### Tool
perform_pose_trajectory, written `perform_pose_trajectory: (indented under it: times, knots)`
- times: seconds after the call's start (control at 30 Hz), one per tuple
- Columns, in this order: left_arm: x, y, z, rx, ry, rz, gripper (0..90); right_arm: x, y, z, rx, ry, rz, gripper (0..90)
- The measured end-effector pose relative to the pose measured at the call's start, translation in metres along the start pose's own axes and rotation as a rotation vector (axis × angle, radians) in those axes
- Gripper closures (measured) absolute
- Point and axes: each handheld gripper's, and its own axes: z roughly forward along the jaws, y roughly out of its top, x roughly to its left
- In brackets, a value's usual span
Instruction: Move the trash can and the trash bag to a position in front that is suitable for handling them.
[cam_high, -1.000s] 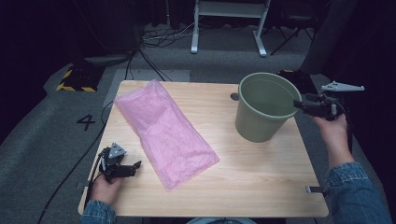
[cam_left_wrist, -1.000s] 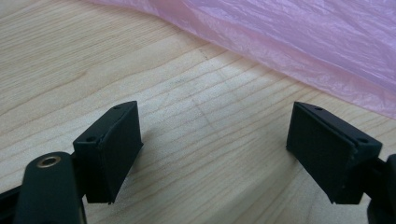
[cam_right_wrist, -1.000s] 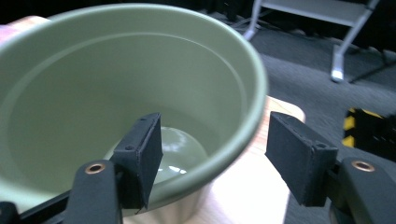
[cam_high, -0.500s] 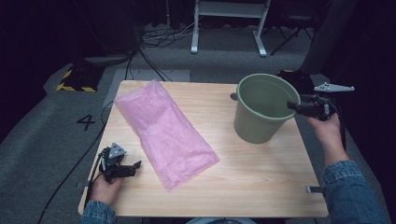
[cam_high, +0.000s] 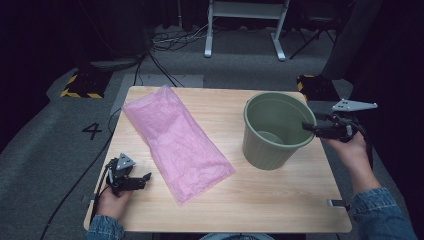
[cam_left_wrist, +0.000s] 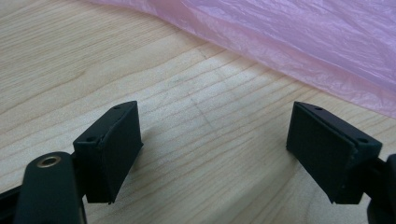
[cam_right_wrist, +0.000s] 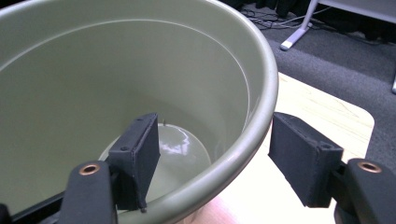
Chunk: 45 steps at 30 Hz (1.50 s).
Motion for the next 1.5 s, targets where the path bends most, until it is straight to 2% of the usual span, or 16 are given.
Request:
perform_pose_trajectory:
  times: [0.13, 0.17, 0.3, 0.37, 0.4, 0.63, 1.03, 1.23, 1.5]
  knots:
    - [0.000, 0.000, 0.000, 0.000, 0.000, 0.000, 17.8, 0.010, -0.001, -0.002, 0.005, 0.023, -0.026, 33.0]
    - [0.000, 0.000, 0.000, 0.001, 0.001, 0.001, 17.8, 0.018, -0.002, -0.002, 0.021, 0.019, -0.062, 32.2]
    - [0.000, 0.000, -0.001, 0.003, 0.003, 0.002, 17.8, 0.030, -0.005, -0.004, 0.022, 0.066, -0.077, 32.8]
    - [0.000, 0.000, -0.001, 0.002, 0.001, 0.001, 17.9, 0.034, -0.005, -0.004, 0.023, 0.073, -0.084, 32.6]
    - [-0.001, 0.000, -0.001, 0.002, 0.002, 0.001, 17.9, 0.041, -0.006, -0.005, 0.024, 0.078, -0.098, 32.5]
    - [-0.002, -0.001, -0.001, 0.002, 0.005, -0.008, 18.1, 0.063, -0.005, -0.007, 0.022, 0.115, -0.146, 32.6]
    - [-0.002, -0.001, -0.001, 0.000, 0.000, 0.002, 18.6, 0.088, -0.004, -0.007, 0.024, 0.163, -0.187, 32.6]
    - [-0.003, -0.001, -0.002, 0.004, -0.008, 0.005, 18.6, 0.097, -0.010, -0.017, 0.022, 0.209, -0.189, 34.2]
    - [-0.003, -0.001, -0.002, 0.004, -0.008, 0.004, 18.6, 0.116, -0.013, -0.013, 0.007, 0.219, -0.221, 31.1]
